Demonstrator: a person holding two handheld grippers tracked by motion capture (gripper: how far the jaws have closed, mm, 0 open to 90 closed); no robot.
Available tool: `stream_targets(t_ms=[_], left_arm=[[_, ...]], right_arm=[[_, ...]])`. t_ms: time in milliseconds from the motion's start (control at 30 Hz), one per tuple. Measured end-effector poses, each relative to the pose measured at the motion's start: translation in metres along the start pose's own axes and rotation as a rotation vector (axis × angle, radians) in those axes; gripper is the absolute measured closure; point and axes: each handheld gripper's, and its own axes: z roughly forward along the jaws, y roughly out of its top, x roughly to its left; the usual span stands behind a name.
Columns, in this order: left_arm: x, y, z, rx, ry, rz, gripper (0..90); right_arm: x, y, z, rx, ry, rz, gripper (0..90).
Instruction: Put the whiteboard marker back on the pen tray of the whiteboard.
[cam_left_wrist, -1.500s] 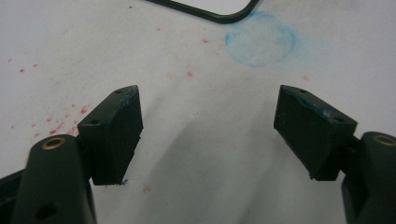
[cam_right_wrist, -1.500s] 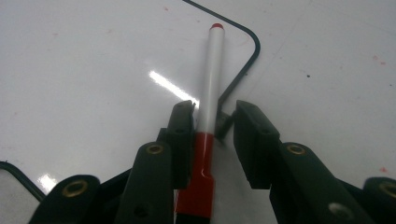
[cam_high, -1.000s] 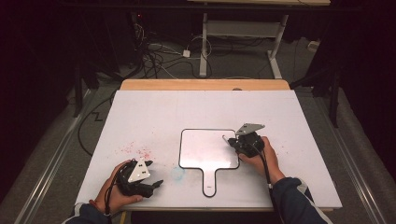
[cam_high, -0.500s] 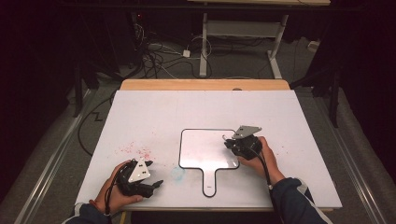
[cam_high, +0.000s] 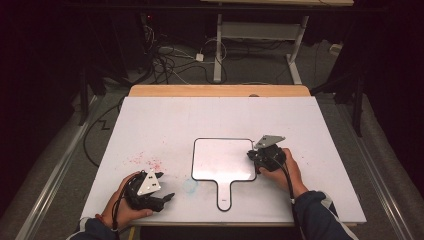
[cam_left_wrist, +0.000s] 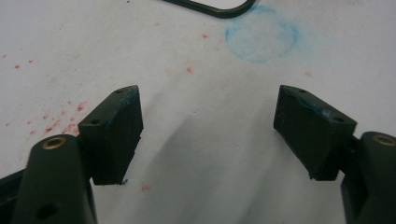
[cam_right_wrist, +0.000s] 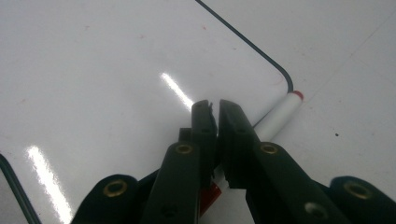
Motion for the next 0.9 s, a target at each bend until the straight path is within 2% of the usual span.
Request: stream_targets(t_ms=[133, 300, 433, 700, 900], left_arm=[[0.000, 0.000, 0.000, -0.001, -0.001, 0.001, 22.9], [0.000, 0.000, -0.001, -0.005, 0.001, -0.003, 22.9], [0.001, 0.000, -0.002, -0.010, 0.007, -0.002, 22.9], [0.004, -0.001, -0.007, -0.036, 0.033, -0.022, 22.6], [0.006, 0.000, -0.008, -0.048, 0.057, -0.035, 22.0]], right_arm=[[0.001, 0.000, -0.001, -0.014, -0.007, 0.010, 81.9], [-0.003, -0.001, -0.006, -0.042, -0.012, 0.029, 82.7], [-0.004, -0.002, -0.011, -0.063, -0.020, 0.026, 82.0], [-0.007, -0.005, -0.038, -0.142, -0.056, 0.018, 75.4], [-0.005, -0.011, -0.060, -0.205, -0.087, -0.005, 63.5]])
